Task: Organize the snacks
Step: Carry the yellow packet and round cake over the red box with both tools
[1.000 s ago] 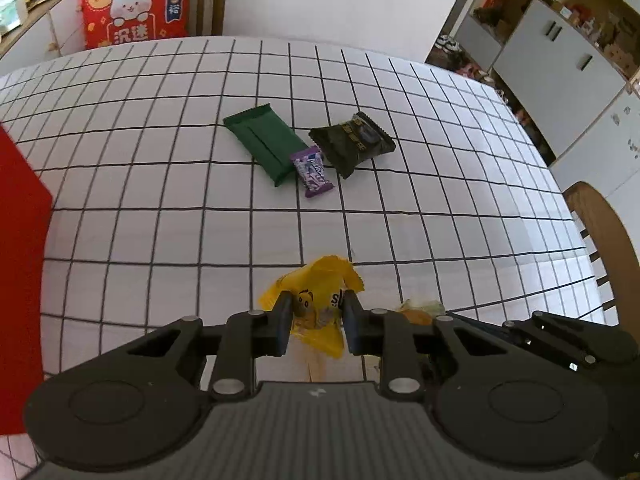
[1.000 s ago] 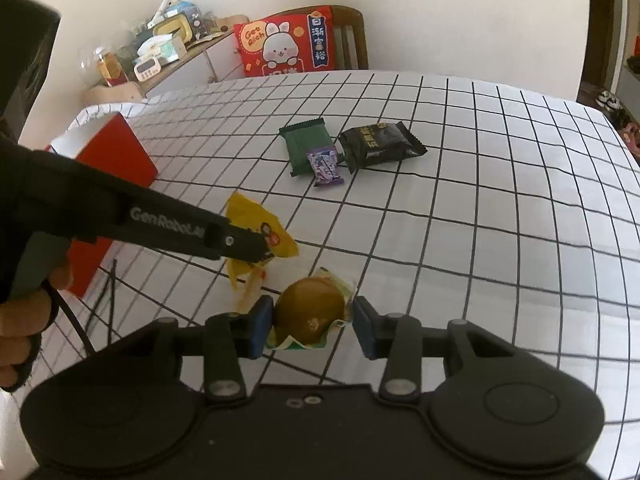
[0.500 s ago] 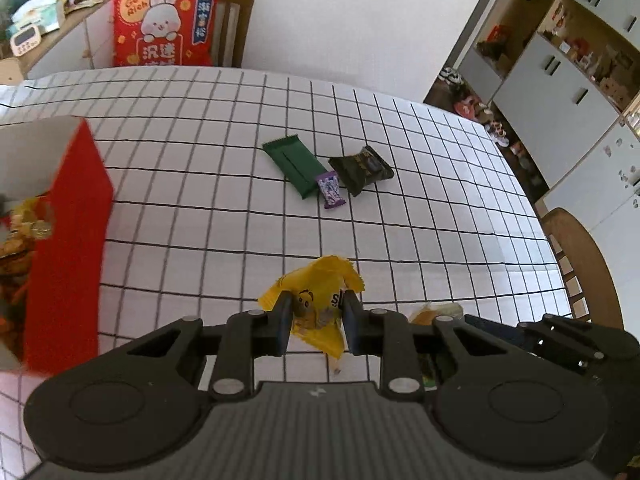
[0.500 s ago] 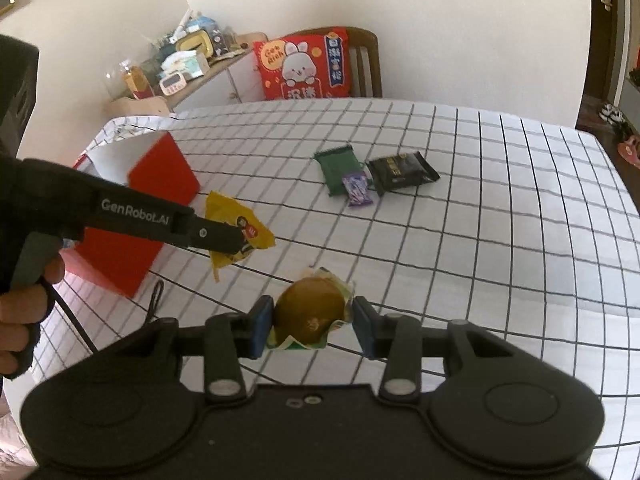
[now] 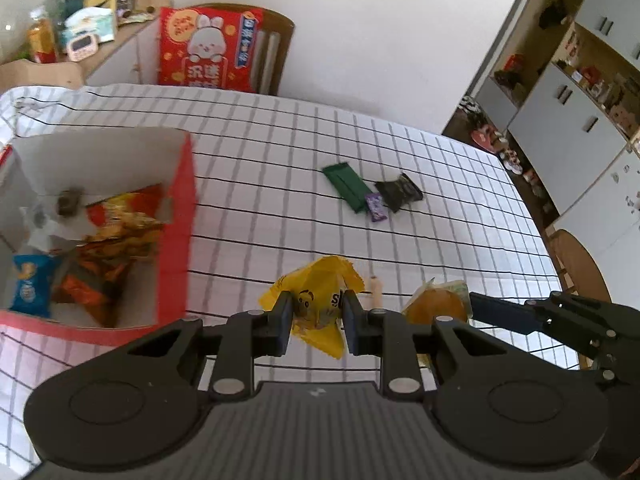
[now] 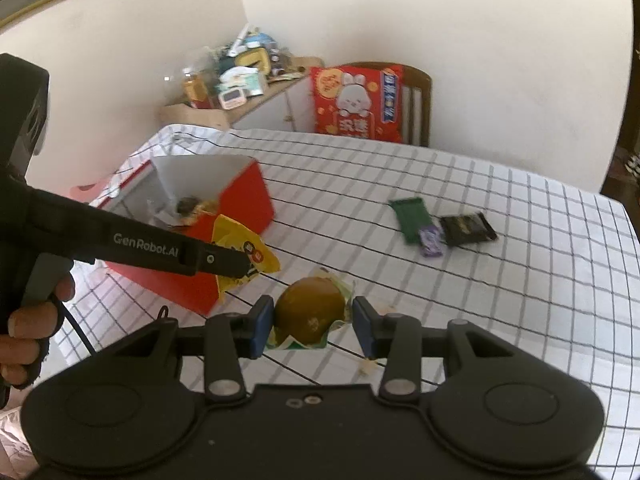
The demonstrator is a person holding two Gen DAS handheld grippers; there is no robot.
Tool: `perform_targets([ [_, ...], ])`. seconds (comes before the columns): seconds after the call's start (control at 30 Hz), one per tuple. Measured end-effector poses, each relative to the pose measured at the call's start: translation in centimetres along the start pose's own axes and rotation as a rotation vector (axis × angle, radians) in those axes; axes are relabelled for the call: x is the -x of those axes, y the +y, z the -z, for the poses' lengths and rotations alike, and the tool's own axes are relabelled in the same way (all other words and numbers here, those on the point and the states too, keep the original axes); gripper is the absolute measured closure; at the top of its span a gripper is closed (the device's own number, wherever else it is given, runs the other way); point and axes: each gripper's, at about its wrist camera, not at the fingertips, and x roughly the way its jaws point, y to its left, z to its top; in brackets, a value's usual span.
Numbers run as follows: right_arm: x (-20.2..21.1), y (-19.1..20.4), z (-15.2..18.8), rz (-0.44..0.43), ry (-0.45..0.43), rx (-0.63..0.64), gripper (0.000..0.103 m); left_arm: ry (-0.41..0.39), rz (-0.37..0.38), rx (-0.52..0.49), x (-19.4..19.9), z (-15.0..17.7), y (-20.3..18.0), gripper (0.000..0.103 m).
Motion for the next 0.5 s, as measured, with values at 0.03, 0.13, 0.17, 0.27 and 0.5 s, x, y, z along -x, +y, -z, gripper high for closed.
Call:
perform_targets([
  [0.03, 0.0, 0.5, -0.2, -0.003, -0.003, 0.005, 0.062, -0.002, -0.007, 0.007, 0.5, 0.0, 0.6, 0.078],
  [0.13, -0.2, 2.1, -0.9, -0.015, -0.011, 0.021, 0.061, -0.012, -0.016, 0.029, 1.6, 0.1, 2.4, 0.078],
  [0.17, -0.2, 2.5, -1.1, -0.019, -0.014, 0.024, 0.061, -0.018, -0.02, 0.036, 2.1, 0.1, 3.1, 0.078],
  [0.27, -0.6, 4.2, -1.9, -0.031, -0.025, 0.045, 0.061, -0.029, -0.031, 0.062, 3.1, 0.2, 5.0, 0.078],
  [0.5, -2.2, 8.1, -3.5, -0.061, -0.037, 0.091, 0.062, -0.058, -0.071, 0.099, 5.1, 0.2, 9.1, 0.078],
])
